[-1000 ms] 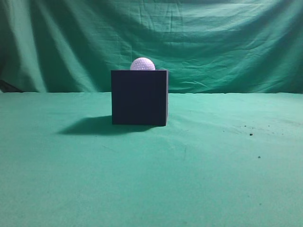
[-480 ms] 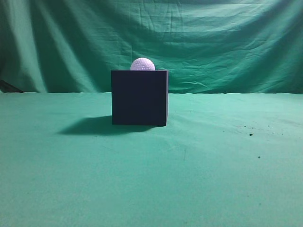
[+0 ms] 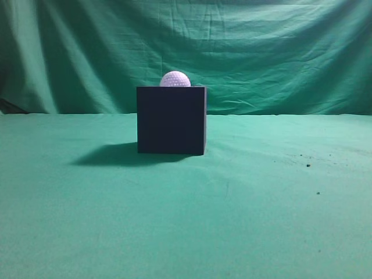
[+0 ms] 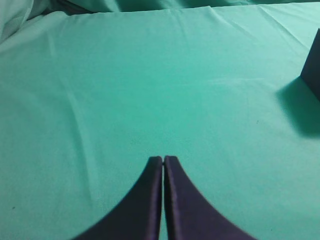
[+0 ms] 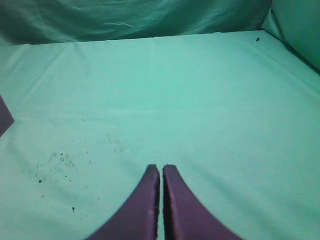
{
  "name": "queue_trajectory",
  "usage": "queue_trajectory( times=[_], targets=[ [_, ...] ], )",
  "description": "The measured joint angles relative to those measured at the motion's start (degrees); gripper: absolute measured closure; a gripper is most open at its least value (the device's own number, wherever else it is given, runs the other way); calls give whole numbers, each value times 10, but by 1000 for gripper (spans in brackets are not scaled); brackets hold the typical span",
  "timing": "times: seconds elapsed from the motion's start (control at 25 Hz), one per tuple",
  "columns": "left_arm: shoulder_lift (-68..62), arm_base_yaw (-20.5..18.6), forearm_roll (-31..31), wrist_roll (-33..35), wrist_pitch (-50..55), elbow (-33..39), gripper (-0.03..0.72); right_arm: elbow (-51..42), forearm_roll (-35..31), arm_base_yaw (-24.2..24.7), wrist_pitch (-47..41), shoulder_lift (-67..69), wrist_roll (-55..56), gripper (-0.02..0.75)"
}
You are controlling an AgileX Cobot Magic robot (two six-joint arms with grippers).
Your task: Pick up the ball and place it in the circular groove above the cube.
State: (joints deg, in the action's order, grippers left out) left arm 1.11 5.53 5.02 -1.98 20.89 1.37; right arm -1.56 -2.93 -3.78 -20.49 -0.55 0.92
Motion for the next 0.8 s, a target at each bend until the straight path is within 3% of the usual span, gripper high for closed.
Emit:
queue_trajectory(
  times=[0.8],
  targets=[
    [0,0,0,0,0,0,688,0,0,1,-9,0,0,738]
  ],
)
